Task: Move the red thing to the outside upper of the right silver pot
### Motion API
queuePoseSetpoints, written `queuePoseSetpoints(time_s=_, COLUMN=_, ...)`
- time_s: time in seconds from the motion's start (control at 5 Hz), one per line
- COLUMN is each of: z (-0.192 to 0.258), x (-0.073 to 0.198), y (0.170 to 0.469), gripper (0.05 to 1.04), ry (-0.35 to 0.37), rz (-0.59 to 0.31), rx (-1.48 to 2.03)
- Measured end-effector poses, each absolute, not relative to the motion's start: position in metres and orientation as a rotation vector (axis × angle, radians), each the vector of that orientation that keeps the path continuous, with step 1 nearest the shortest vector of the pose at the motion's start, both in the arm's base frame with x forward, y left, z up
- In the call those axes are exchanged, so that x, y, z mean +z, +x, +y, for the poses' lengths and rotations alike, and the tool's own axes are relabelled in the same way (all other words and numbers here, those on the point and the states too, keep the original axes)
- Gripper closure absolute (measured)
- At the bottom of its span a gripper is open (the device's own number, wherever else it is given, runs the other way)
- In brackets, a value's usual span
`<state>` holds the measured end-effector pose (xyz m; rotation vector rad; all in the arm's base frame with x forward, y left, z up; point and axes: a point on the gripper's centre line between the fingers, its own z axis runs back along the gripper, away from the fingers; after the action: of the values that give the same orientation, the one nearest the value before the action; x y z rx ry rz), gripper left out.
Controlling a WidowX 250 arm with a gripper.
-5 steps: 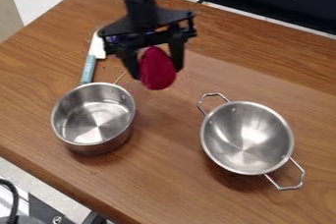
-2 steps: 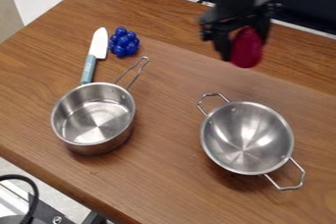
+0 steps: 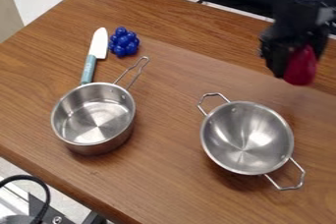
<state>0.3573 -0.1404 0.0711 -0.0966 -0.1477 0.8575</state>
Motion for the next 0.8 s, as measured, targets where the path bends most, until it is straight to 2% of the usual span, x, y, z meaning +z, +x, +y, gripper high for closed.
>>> queuePoseSetpoints(time_s=0.4, z=-0.157, x=0.056, y=0.350, gripper=0.338, ry=-0.063, rz=-0.172, rx=0.811)
queuePoseSetpoints(time_s=0.8, z=-0.155, x=0.048, y=0.343, gripper=0.338, ry=-0.041, rz=-0.138, rx=0.798)
